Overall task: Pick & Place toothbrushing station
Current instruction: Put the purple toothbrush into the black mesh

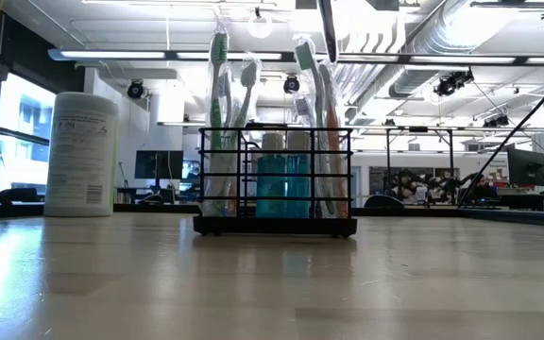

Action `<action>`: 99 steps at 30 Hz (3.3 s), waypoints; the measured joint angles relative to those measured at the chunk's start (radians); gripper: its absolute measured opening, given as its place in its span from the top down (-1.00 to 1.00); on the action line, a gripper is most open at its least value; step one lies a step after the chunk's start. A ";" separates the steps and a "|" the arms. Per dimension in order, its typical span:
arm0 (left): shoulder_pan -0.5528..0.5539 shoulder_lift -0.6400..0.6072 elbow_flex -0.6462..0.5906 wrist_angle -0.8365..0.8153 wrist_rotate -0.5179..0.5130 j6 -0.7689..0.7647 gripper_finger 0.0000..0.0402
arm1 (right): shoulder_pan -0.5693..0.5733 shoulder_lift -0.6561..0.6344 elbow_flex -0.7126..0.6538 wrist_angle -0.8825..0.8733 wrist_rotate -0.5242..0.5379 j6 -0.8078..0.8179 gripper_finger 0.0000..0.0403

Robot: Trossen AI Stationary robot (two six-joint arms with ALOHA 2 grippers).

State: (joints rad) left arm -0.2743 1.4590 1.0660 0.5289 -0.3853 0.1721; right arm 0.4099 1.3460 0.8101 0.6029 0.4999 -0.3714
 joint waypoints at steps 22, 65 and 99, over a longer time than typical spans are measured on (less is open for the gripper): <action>-0.001 0.000 0.000 -0.033 0.030 0.005 0.91 | -0.002 -0.001 0.000 -0.016 0.008 -0.009 0.98; -0.433 -0.192 -0.001 -0.333 -0.254 0.001 0.92 | 0.320 -0.004 0.000 0.028 0.823 -0.280 0.10; -0.107 -0.188 -0.246 -0.289 -0.092 -0.285 0.92 | 0.301 -0.003 0.000 -0.082 0.752 -0.155 0.35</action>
State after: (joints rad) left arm -0.3814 1.2709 0.8200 0.2400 -0.4770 -0.1129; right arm 0.7106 1.3426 0.8097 0.5211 1.2524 -0.5260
